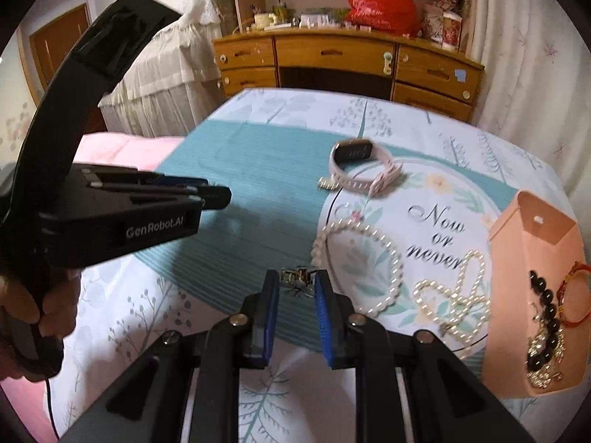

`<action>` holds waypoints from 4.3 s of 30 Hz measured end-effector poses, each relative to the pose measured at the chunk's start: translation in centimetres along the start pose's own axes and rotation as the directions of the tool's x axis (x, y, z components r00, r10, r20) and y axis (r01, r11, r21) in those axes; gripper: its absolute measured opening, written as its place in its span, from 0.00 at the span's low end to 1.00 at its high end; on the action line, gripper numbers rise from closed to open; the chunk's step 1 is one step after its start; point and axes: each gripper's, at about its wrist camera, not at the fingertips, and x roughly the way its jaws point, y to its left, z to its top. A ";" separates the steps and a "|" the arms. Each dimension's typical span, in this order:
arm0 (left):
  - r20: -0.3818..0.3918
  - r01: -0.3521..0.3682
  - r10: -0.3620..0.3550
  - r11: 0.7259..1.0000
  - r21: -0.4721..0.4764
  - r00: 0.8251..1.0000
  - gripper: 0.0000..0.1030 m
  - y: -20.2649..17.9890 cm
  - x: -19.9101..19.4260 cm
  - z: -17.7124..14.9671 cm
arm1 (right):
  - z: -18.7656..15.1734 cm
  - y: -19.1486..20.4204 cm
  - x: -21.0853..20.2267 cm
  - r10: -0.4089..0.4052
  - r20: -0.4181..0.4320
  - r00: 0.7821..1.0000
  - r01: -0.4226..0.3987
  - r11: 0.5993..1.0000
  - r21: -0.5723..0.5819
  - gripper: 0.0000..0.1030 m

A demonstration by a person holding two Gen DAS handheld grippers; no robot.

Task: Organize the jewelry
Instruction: 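Lift both brooches toward the pink box, then lower both brooches into the pink box and open both tools, then grasp the pink-strap watch with the left tool while the right tool grasps the pearl bracelet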

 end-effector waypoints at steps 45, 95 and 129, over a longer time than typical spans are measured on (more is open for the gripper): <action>0.052 0.289 -0.287 0.957 -0.036 0.957 0.58 -24.0 -5.0 0.6 | -4.6 -20.6 -11.6 -0.049 -0.044 0.998 0.057 0.977 0.203 0.29; -0.229 -0.026 0.061 0.988 0.154 0.972 0.72 -7.3 7.7 12.4 | 0.3 -3.6 1.4 -0.117 0.013 0.993 0.116 0.990 0.084 0.57; -0.065 0.126 -0.124 0.992 0.029 0.990 0.07 -7.6 4.3 11.3 | 2.9 -6.5 -4.8 -0.223 0.167 0.961 0.192 0.965 0.179 0.07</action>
